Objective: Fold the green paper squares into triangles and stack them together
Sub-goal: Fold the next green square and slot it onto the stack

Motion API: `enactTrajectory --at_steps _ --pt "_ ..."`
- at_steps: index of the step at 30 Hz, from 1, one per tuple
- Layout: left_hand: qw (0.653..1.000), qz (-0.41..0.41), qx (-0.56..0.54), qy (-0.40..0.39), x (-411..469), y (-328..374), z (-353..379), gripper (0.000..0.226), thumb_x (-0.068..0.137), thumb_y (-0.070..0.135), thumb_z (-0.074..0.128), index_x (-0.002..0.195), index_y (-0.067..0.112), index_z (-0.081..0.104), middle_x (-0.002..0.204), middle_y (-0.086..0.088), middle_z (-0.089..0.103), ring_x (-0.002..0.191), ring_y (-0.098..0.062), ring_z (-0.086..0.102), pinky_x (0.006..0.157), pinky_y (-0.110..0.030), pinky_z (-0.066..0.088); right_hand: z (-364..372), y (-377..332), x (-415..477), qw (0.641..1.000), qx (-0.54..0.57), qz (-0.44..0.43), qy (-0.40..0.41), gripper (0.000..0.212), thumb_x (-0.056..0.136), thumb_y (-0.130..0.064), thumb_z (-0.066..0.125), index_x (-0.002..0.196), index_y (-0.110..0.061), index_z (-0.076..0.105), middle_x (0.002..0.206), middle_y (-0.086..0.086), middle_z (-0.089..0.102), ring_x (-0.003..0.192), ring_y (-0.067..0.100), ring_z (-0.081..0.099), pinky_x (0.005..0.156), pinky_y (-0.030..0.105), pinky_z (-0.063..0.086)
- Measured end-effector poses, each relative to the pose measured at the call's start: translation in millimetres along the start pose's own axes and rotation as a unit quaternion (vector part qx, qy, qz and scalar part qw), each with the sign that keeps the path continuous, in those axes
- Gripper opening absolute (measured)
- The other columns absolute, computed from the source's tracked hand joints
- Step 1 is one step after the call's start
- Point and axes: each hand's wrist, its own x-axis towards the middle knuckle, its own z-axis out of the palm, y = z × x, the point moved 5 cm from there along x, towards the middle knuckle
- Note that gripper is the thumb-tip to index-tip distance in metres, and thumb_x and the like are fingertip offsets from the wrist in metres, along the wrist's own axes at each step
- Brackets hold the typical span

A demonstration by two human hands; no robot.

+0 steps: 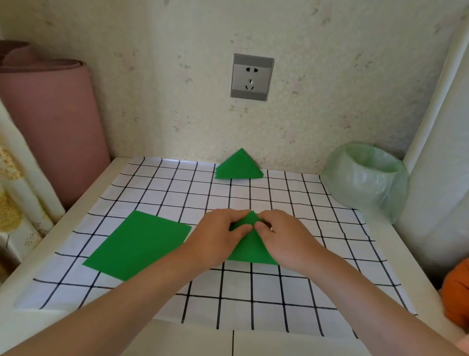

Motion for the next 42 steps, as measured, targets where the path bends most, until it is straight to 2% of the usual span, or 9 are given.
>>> enactTrajectory --at_steps 3,6,10,13,17,21,27,31,42 --pt "1.000 -0.012 -0.006 -0.012 0.1 0.0 4.9 0.031 0.098 0.024 0.056 0.128 0.028 0.063 0.114 0.016 0.067 0.104 -0.001 0.060 0.092 -0.013 0.045 -3.2 5.2 3.7 0.997 0.053 0.041 0.026 0.019 0.096 -0.029 0.056 0.107 -0.024 0.069 0.097 -0.008 0.068 0.089 0.012 0.062 0.082 0.032 0.051" --pt "0.999 -0.032 -0.004 -0.023 0.5 -2.8 10.1 0.032 0.098 0.025 0.056 0.129 0.025 0.062 0.120 0.011 0.067 0.110 -0.003 0.059 0.099 -0.020 0.044 -3.3 9.2 5.6 0.994 0.080 0.066 0.026 0.014 0.093 -0.027 0.061 0.096 -0.026 0.074 0.089 -0.009 0.071 0.086 0.011 0.065 0.082 0.033 0.054" --pt "0.997 -0.050 0.042 -0.043 -0.7 -4.1 15.7 0.033 0.099 0.027 0.054 0.131 0.023 0.060 0.121 0.010 0.064 0.106 -0.003 0.055 0.090 -0.019 0.042 2.1 14.1 6.2 0.993 0.073 0.089 0.004 0.015 0.090 -0.026 0.062 0.086 -0.020 0.076 0.084 -0.001 0.074 0.082 0.017 0.068 0.080 0.037 0.056" --pt "0.989 -0.059 0.112 -0.077 -1.0 -7.8 17.9 0.021 0.098 0.027 0.052 0.111 0.024 0.069 0.100 0.003 0.069 0.090 -0.011 0.059 0.074 -0.025 0.045 9.9 18.6 7.5 0.993 0.057 0.103 -0.018 0.018 0.089 -0.026 0.061 0.085 -0.017 0.077 0.083 0.004 0.074 0.081 0.023 0.069 0.076 0.038 0.056" --pt "0.973 -0.077 0.196 -0.095 1.5 -16.0 18.9 0.015 0.093 0.031 0.057 0.093 0.018 0.063 0.075 0.005 0.054 0.081 -0.018 0.056 0.072 -0.032 0.045 20.7 22.8 9.1 0.993 0.012 0.112 -0.032 0.019 0.090 -0.026 0.058 0.080 -0.019 0.073 0.071 -0.003 0.068 0.073 0.018 0.065 0.069 0.031 0.053" --pt "0.968 -0.082 0.221 -0.087 3.7 -16.6 21.6 0.042 0.092 0.032 0.059 0.132 0.022 0.055 0.114 -0.002 0.064 0.108 -0.022 0.058 0.090 -0.035 0.049 24.6 18.2 7.6 0.993 -0.053 0.100 -0.022 0.020 0.090 -0.028 0.054 0.081 -0.024 0.071 0.074 -0.004 0.067 0.076 0.018 0.064 0.069 0.030 0.048" --pt "0.971 -0.076 0.219 -0.058 7.6 -21.9 25.2 0.060 0.089 0.035 0.065 0.143 0.025 0.040 0.124 -0.004 0.053 0.116 -0.021 0.049 0.095 -0.038 0.048 22.7 12.2 4.8 0.985 -0.166 0.041 0.035 0.020 0.090 -0.043 0.056 0.101 -0.030 0.066 0.090 -0.009 0.066 0.088 0.014 0.061 0.093 0.035 0.040" --pt "0.977 -0.064 0.196 -0.045 8.9 -22.8 25.4 0.055 0.087 0.032 0.068 0.134 0.024 0.043 0.124 -0.001 0.050 0.116 -0.018 0.047 0.093 -0.036 0.048 16.4 9.5 4.2 0.978 -0.197 -0.011 0.074 0.030 0.086 -0.045 0.061 0.113 -0.032 0.062 0.106 -0.010 0.061 0.099 0.015 0.060 0.088 0.035 0.035" --pt "0.968 0.063 0.241 -0.015 1.3 -5.2 23.6 0.014 0.088 0.021 0.064 0.099 0.020 0.073 0.108 0.003 0.056 0.108 -0.016 0.047 0.091 -0.031 0.043 15.1 9.4 -2.3 0.978 -0.202 -0.056 0.004 0.023 0.096 -0.036 0.054 0.107 -0.043 0.072 0.100 -0.010 0.064 0.092 0.014 0.059 0.078 0.032 0.026"
